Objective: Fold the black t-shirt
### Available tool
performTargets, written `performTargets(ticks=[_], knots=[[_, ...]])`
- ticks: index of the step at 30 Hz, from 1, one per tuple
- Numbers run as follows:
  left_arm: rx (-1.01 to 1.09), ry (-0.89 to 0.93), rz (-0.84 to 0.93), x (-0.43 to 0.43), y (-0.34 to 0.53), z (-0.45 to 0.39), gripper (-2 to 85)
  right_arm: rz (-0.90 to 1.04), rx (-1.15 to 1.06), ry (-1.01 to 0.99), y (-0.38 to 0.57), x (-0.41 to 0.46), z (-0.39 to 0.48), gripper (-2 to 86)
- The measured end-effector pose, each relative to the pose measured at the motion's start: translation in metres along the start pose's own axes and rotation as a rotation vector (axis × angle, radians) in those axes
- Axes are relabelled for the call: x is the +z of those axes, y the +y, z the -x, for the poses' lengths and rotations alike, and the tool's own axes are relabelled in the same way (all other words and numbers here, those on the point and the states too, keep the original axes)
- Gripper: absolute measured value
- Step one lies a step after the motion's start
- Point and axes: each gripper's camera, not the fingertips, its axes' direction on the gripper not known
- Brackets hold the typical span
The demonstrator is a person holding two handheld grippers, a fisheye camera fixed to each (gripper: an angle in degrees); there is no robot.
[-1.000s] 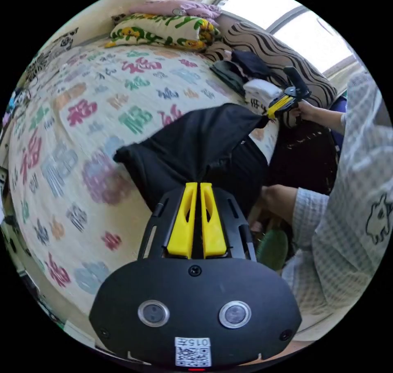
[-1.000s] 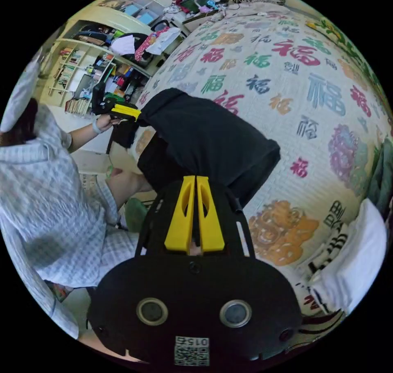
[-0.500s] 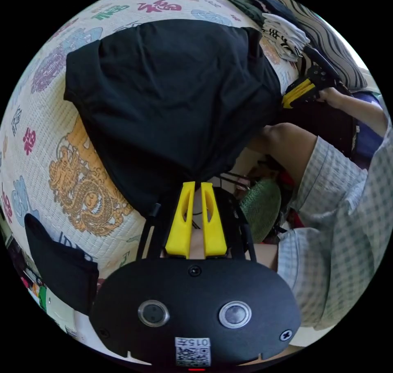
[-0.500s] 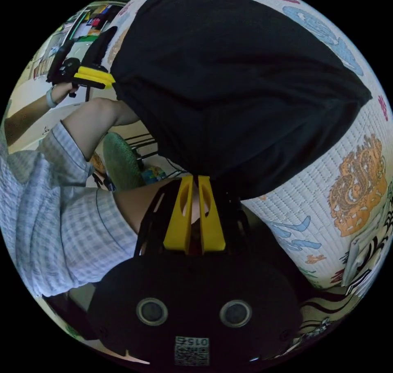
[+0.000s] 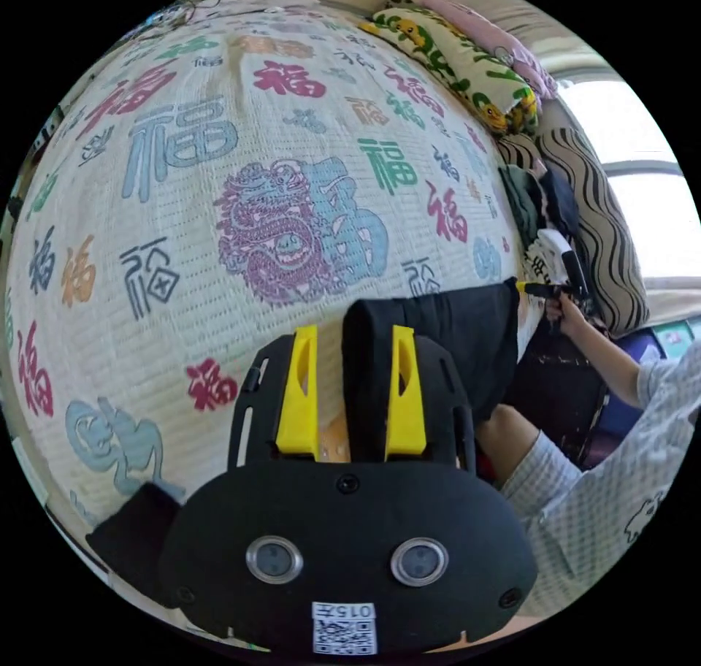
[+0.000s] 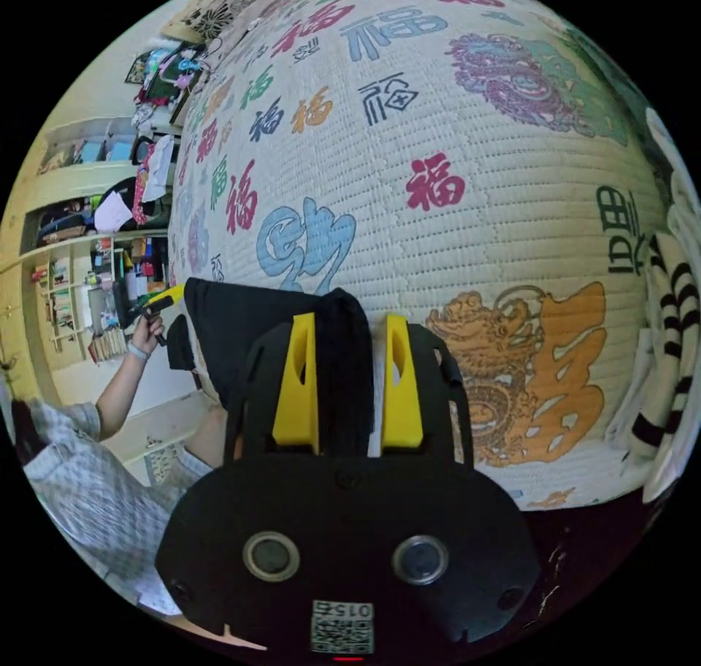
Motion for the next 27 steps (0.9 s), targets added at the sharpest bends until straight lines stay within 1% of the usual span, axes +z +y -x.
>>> performTargets(ticks=[1,2,3,4,5,6,7,8,13,16,18,20,22,23,24,26,27], knots=[[-0.008,0.023,0.022,0.008,-0.001,0.006,13.0,0.024,0.033,-0.025,-0.005,0.011,-0.007,10.8],[-0.022,0.004,0.044,0.015,0.002,0.015,12.0,0.035,0.044,0.009,-0.005,0.017,-0.012,7.9],[-0.009,-0.037,0.056,0.014,0.009,0.021,9.3,0.038,0.044,0.03,-0.003,0.018,-0.013,5.8],[-0.002,-0.035,0.06,0.013,0.012,0.024,7.9,0.032,0.047,0.032,0.001,0.02,-0.018,1.5],[0.029,0.056,0.057,0.011,0.021,0.032,3.9,0.031,0.031,-0.059,0.006,0.02,-0.024,0.6],[0.031,0.211,0.057,0.011,0.028,0.042,1.4,0.028,0.038,-0.116,0.008,0.021,-0.027,0.1],[0.012,0.26,0.058,0.011,0.031,0.048,0.8,0.01,0.058,-0.193,0.012,0.02,-0.033,-0.2],[-0.01,0.286,0.033,0.005,0.039,0.056,0.1,-0.02,0.074,-0.217,0.017,0.018,-0.036,-0.4],[-0.013,0.227,-0.112,-0.044,0.056,0.072,-0.8,-0.083,0.038,-0.168,0.026,-0.003,-0.027,-0.6],[-0.008,0.256,-0.149,-0.066,0.059,0.083,-0.9,-0.134,0.058,-0.198,0.025,-0.022,-0.027,-0.7],[-0.007,0.262,-0.222,-0.083,0.06,0.09,-0.9,-0.157,0.059,-0.191,0.02,-0.031,-0.025,-0.7],[-0.023,0.297,-0.298,-0.097,0.059,0.1,-0.8,-0.276,0.084,-0.253,0.009,-0.051,-0.025,-0.6],[-0.023,0.285,-0.285,-0.099,0.053,0.106,-0.6,-0.306,0.095,-0.296,-0.01,-0.06,-0.025,-0.7],[-0.032,0.244,-0.244,-0.094,0.049,0.109,-0.4,-0.277,0.086,-0.306,-0.027,-0.06,-0.023,-0.5],[-0.05,0.197,-0.198,-0.087,0.049,0.112,-0.1,-0.248,0.092,-0.29,-0.036,-0.058,-0.021,-0.5],[-0.071,0.148,-0.185,-0.085,0.06,0.114,0.7,-0.17,0.167,-0.074,-0.06,-0.052,-0.015,-0.1],[-0.078,0.132,-0.193,-0.087,0.074,0.112,1.6,-0.157,0.183,-0.034,-0.063,-0.051,-0.012,0.1]])
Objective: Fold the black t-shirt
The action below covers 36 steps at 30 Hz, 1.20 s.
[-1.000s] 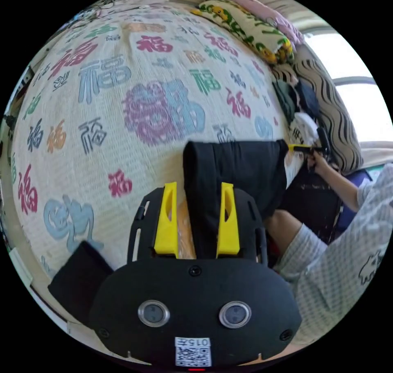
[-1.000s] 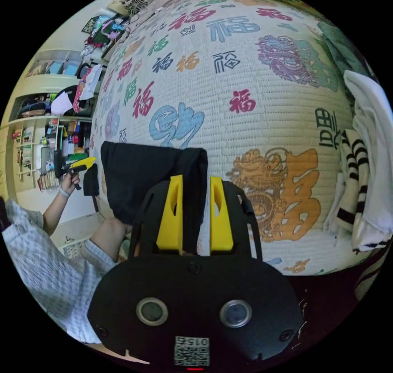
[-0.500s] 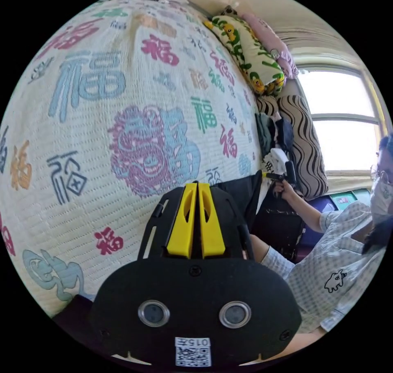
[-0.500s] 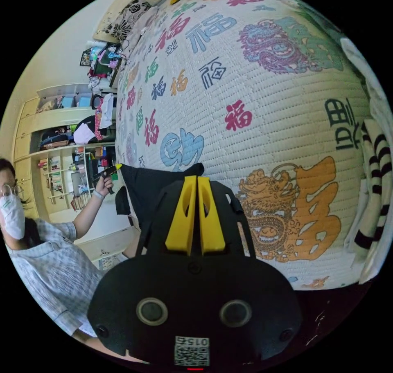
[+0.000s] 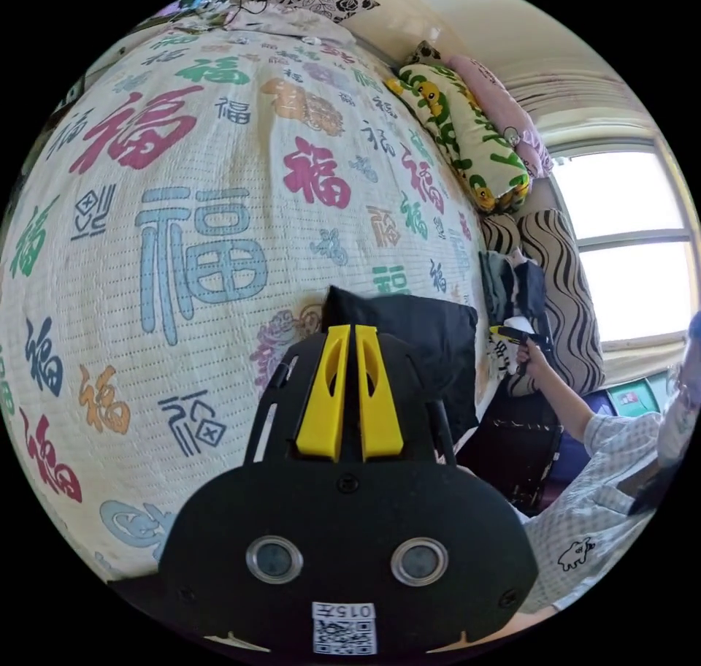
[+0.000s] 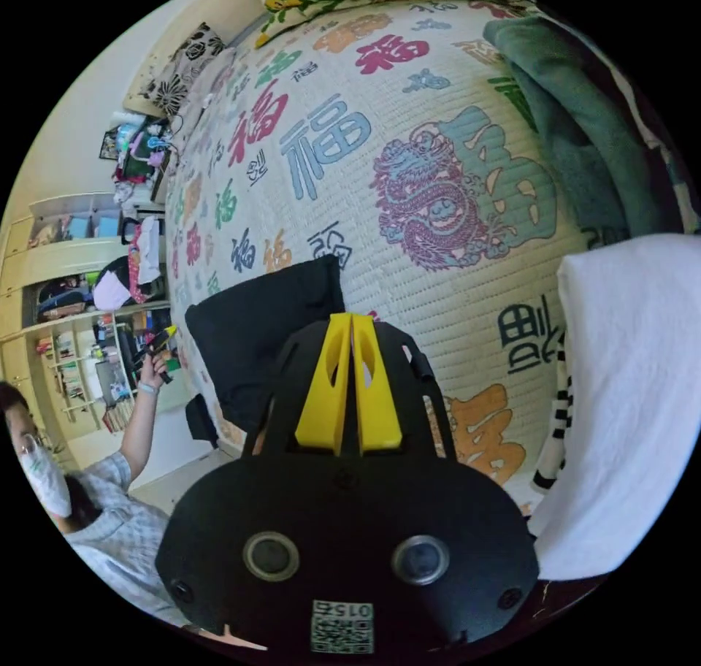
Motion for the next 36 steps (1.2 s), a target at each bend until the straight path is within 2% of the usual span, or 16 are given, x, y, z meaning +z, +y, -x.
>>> performTargets(ticks=[3,5,8,11,17,22,27,33,36], knots=[[-0.002,-0.014,0.049,-0.004,0.047,-0.013,4.4,0.023,-0.139,0.048,0.011,0.003,0.038,2.5],[-0.011,0.038,0.116,0.008,0.084,-0.024,5.3,0.159,-0.285,0.063,0.036,0.028,0.08,5.2],[-0.102,0.127,0.196,0.036,0.144,-0.037,6.6,0.33,-0.389,0.067,0.069,0.075,0.124,6.4],[-0.214,0.182,0.19,0.056,0.185,-0.04,7.0,0.421,-0.405,0.099,0.083,0.114,0.147,7.4],[-0.267,0.173,0.175,0.069,0.213,-0.044,1.5,0.396,-0.425,0.16,0.073,0.122,0.183,4.1],[-0.197,0.139,0.163,0.03,0.23,-0.07,-0.5,0.394,-0.401,0.082,0.057,0.095,0.203,0.2],[-0.186,0.165,0.128,-0.02,0.269,-0.103,-0.7,0.43,-0.465,0.102,0.058,0.061,0.237,-0.3],[-0.222,0.048,0.165,-0.015,0.311,-0.122,0.0,0.557,-0.498,0.198,0.059,0.078,0.267,-0.1],[-0.275,0.082,0.12,-0.032,0.327,-0.13,2.3,0.683,-0.432,0.207,0.045,0.093,0.271,0.8]])
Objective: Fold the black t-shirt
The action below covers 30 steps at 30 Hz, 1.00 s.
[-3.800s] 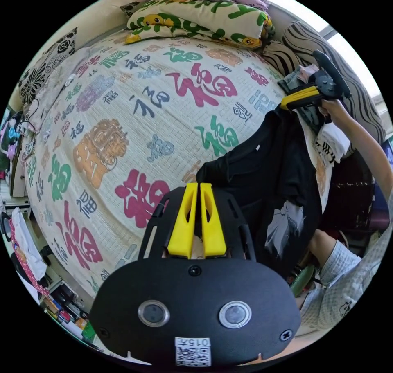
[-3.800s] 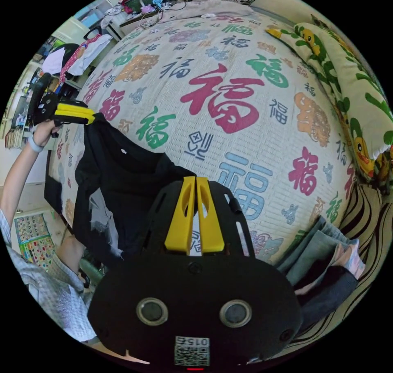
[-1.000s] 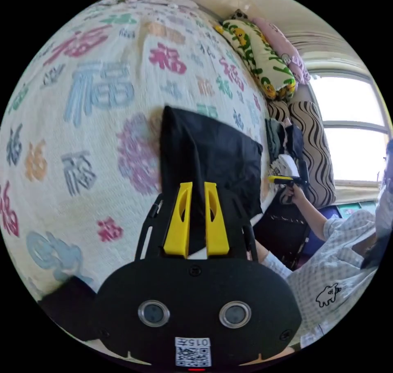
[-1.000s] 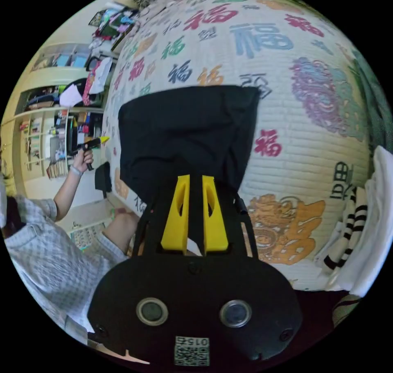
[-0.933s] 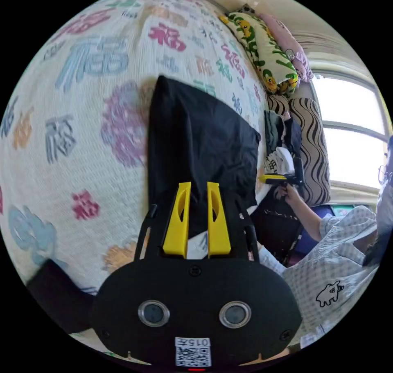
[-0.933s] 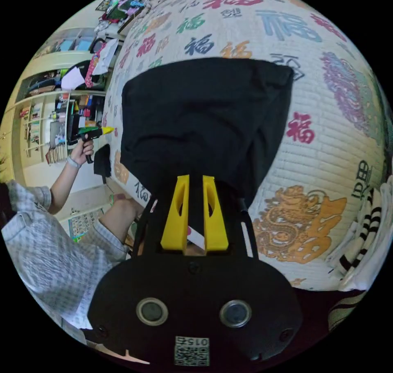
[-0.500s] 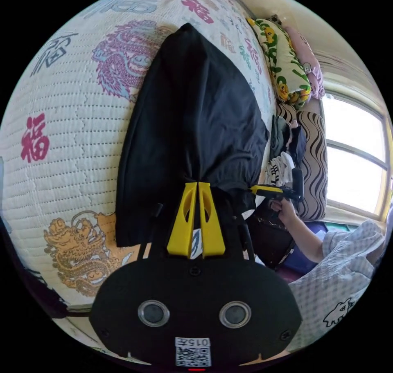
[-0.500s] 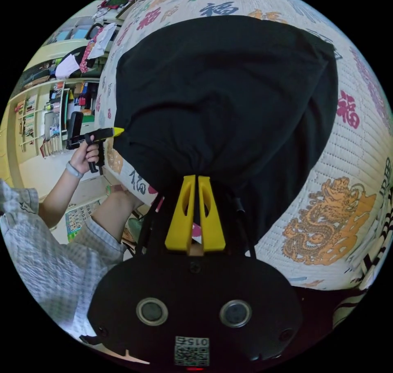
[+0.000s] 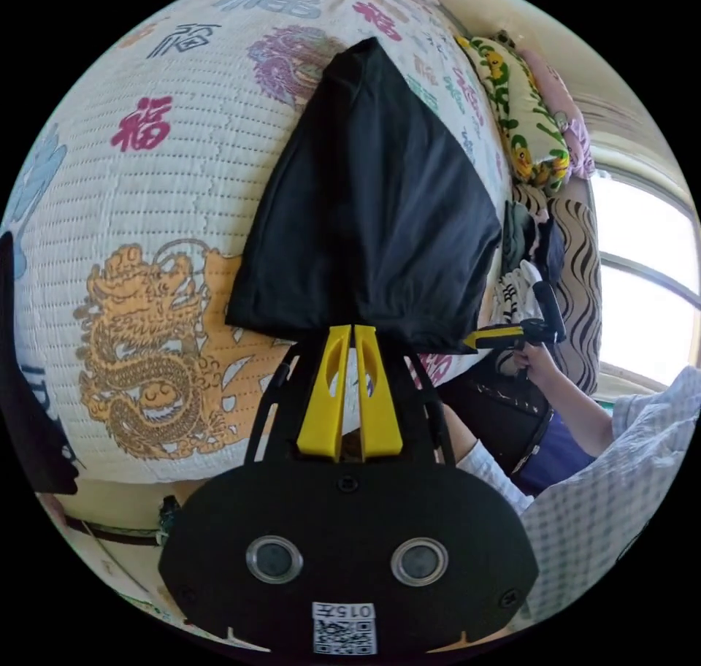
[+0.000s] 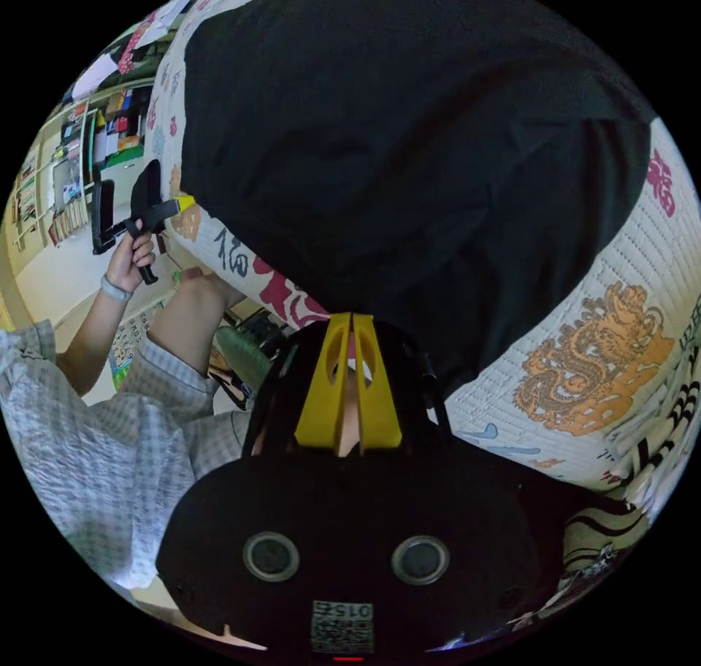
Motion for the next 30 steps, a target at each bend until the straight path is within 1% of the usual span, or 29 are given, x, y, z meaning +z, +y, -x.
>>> performTargets(ticks=[2,4,6,8,10,13,16,18,20,21,22,23,25,28,30], knots=[[0.002,-0.006,-0.063,-0.023,0.015,-0.008,4.3,-0.063,-0.026,0.039,-0.01,-0.039,0.009,2.2],[-0.012,-0.075,-0.141,-0.048,0.03,-0.014,5.8,-0.117,-0.061,0.096,-0.026,-0.077,0.024,5.3],[-0.041,-0.177,-0.222,-0.072,0.046,-0.018,6.9,-0.201,-0.126,0.118,-0.049,-0.116,0.049,6.4],[-0.075,-0.189,-0.244,-0.076,0.049,-0.016,7.8,-0.294,-0.245,0.121,-0.091,-0.154,0.091,7.6],[-0.102,-0.17,-0.246,-0.072,0.048,-0.014,8.2,-0.323,-0.31,0.14,-0.133,-0.169,0.124,8.3],[-0.133,-0.152,-0.247,-0.066,0.046,-0.02,7.8,-0.344,-0.36,0.172,-0.205,-0.181,0.172,9.1],[-0.14,-0.145,-0.268,-0.07,0.05,-0.034,6.2,-0.339,-0.342,0.178,-0.27,-0.185,0.205,9.6],[-0.142,-0.075,-0.277,-0.07,0.051,-0.044,3.4,-0.318,-0.313,0.208,-0.3,-0.181,0.218,9.5],[-0.141,-0.041,-0.271,-0.068,0.049,-0.054,1.6,-0.266,-0.286,0.239,-0.327,-0.172,0.227,7.3],[-0.129,-0.046,-0.273,-0.069,0.047,-0.064,0.9,-0.247,-0.279,0.248,-0.331,-0.169,0.228,5.0],[-0.122,-0.053,-0.276,-0.07,0.047,-0.07,0.6,-0.207,-0.27,0.273,-0.337,-0.163,0.228,0.6],[-0.099,-0.062,-0.288,-0.074,0.046,-0.083,0.2,-0.183,-0.27,0.315,-0.337,-0.159,0.228,-0.1],[-0.06,-0.071,-0.325,-0.084,0.049,-0.107,-0.1,-0.189,-0.308,0.328,-0.329,-0.161,0.227,-0.7],[0.052,-0.046,-0.35,-0.098,0.053,-0.161,-0.4,-0.233,-0.384,0.276,-0.301,-0.181,0.216,-0.9],[0.176,-0.034,-0.336,-0.101,0.053,-0.217,-0.5,-0.278,-0.433,0.227,-0.274,-0.199,0.202,-1.0]])
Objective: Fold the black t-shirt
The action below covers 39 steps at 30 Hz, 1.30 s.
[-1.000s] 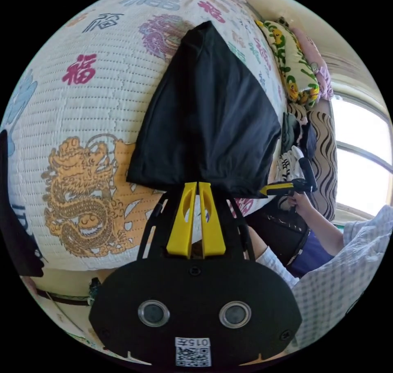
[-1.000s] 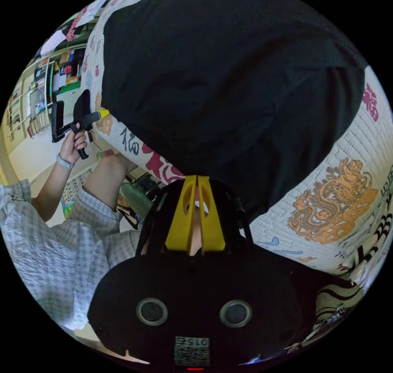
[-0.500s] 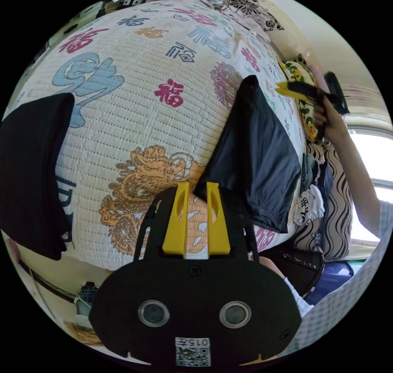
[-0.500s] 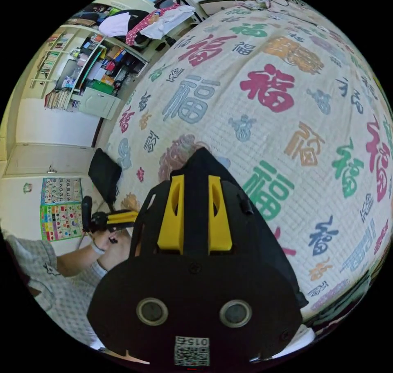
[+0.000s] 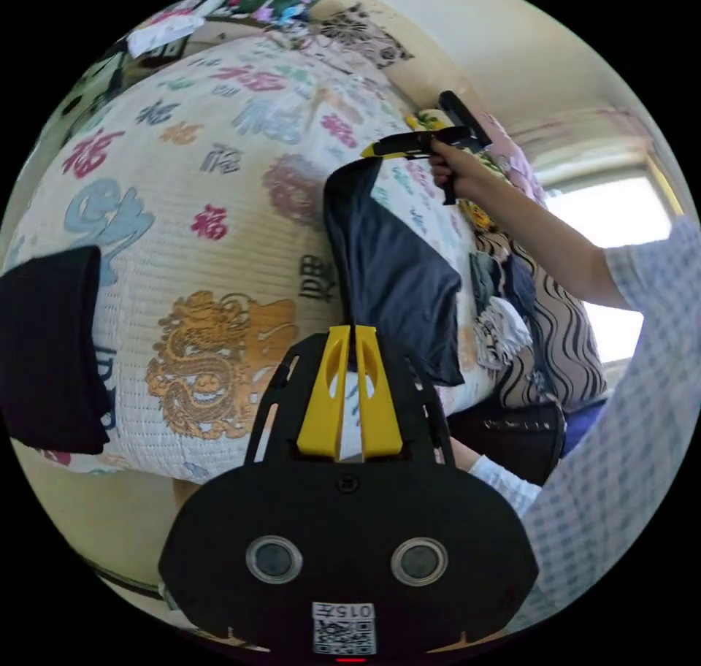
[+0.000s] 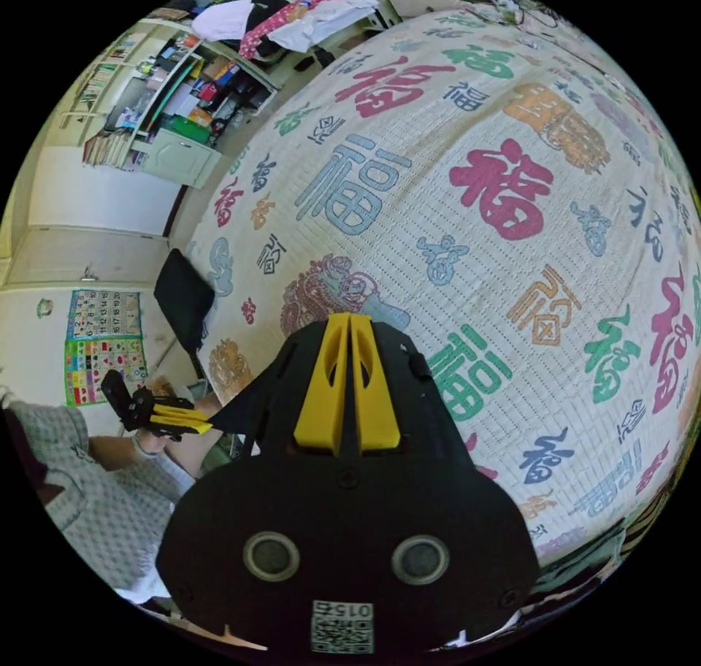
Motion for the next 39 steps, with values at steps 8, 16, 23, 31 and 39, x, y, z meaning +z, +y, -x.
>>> performTargets(ticks=[8,16,23,31,39], knots=[[0.33,0.25,0.161,0.09,-0.038,-0.187,-0.4,-0.222,0.136,-0.106,0.2,-0.091,-0.098,-0.8],[0.488,0.327,0.361,0.272,-0.056,-0.322,-0.1,-0.266,0.445,-0.039,0.371,-0.051,-0.218,-0.6],[0.533,0.223,0.576,0.401,-0.077,-0.362,3.3,-0.309,0.539,-0.063,0.419,0.014,-0.267,0.4],[0.652,0.403,0.585,0.362,-0.156,-0.371,6.0,-0.441,0.453,0.033,0.471,0.027,-0.234,-0.2],[0.419,0.089,0.256,0.345,-0.347,-0.287,10.5,-0.351,0.573,-0.209,0.499,0.117,-0.272,3.1]])
